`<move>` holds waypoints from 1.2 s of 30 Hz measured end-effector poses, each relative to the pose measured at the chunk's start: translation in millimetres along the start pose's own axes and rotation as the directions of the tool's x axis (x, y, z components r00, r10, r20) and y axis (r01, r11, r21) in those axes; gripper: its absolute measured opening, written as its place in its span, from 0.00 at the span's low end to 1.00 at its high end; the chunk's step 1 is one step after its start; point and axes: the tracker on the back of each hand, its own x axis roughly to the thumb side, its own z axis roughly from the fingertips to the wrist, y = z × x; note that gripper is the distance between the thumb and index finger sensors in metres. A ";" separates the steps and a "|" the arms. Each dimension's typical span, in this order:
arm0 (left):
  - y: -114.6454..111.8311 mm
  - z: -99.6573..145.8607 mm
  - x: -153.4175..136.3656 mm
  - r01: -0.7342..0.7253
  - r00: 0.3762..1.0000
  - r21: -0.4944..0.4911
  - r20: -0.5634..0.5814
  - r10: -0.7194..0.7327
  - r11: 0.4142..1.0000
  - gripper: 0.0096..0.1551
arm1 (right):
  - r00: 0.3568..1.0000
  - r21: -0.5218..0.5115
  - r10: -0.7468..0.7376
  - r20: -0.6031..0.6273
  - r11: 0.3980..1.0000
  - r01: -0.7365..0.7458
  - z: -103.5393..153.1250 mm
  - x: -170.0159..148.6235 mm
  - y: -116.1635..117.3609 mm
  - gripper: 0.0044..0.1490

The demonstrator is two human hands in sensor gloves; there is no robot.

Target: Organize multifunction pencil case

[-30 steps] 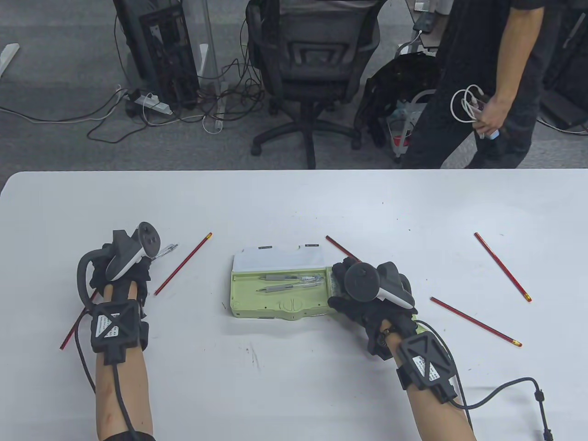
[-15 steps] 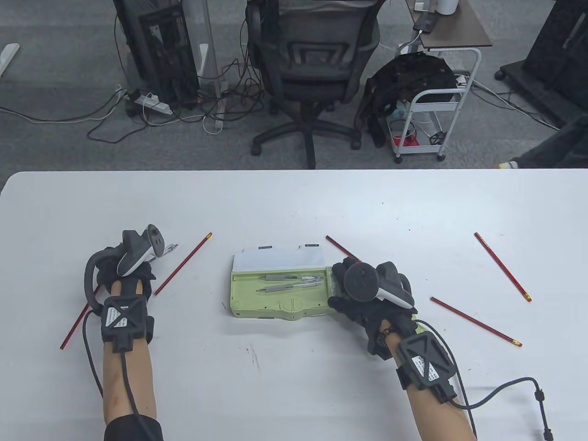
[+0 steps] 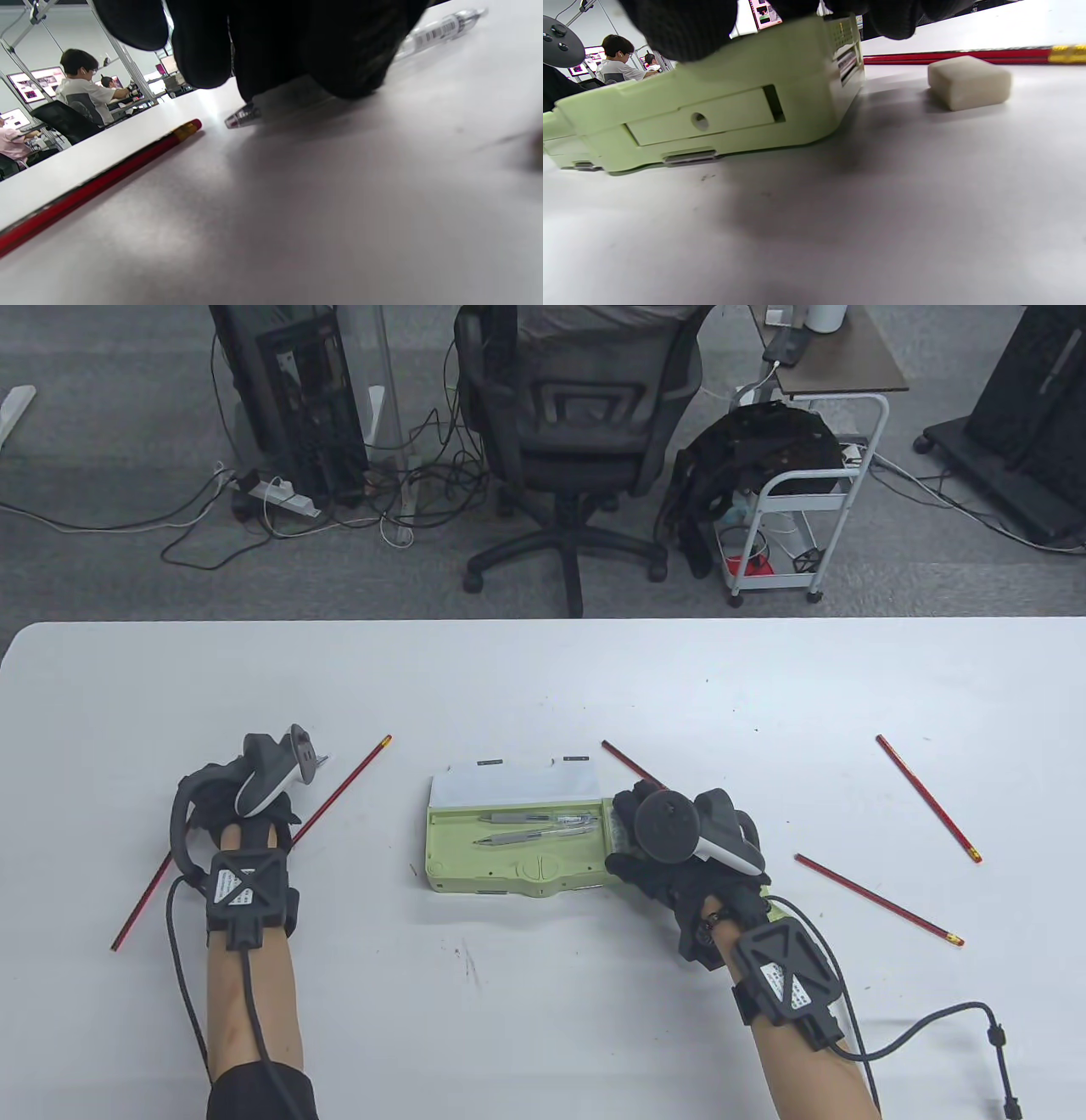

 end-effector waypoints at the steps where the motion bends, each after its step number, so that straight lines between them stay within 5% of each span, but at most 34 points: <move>1: 0.3 0.0 -0.1 0.002 1.000 0.006 -0.004 -0.002 1.000 0.24 | 1.000 0.000 0.000 0.000 1.000 0.000 0.0 0.0 0.0 0.53; 12: 1.5 0.0 -0.6 -0.009 1.000 0.013 0.003 0.009 1.000 0.23 | 1.000 0.000 0.003 0.000 1.000 -0.003 0.1 0.2 0.1 0.53; 18: 21.6 15.1 -3.4 -0.044 0.999 0.057 0.031 0.042 0.997 0.24 | 1.000 0.000 0.004 0.000 1.000 -0.004 0.1 0.3 0.2 0.53; 36: 92.3 136.4 28.6 -0.159 0.938 0.286 0.343 0.054 0.945 0.25 | 1.000 0.003 -0.001 0.002 1.000 0.001 -0.2 0.2 0.3 0.53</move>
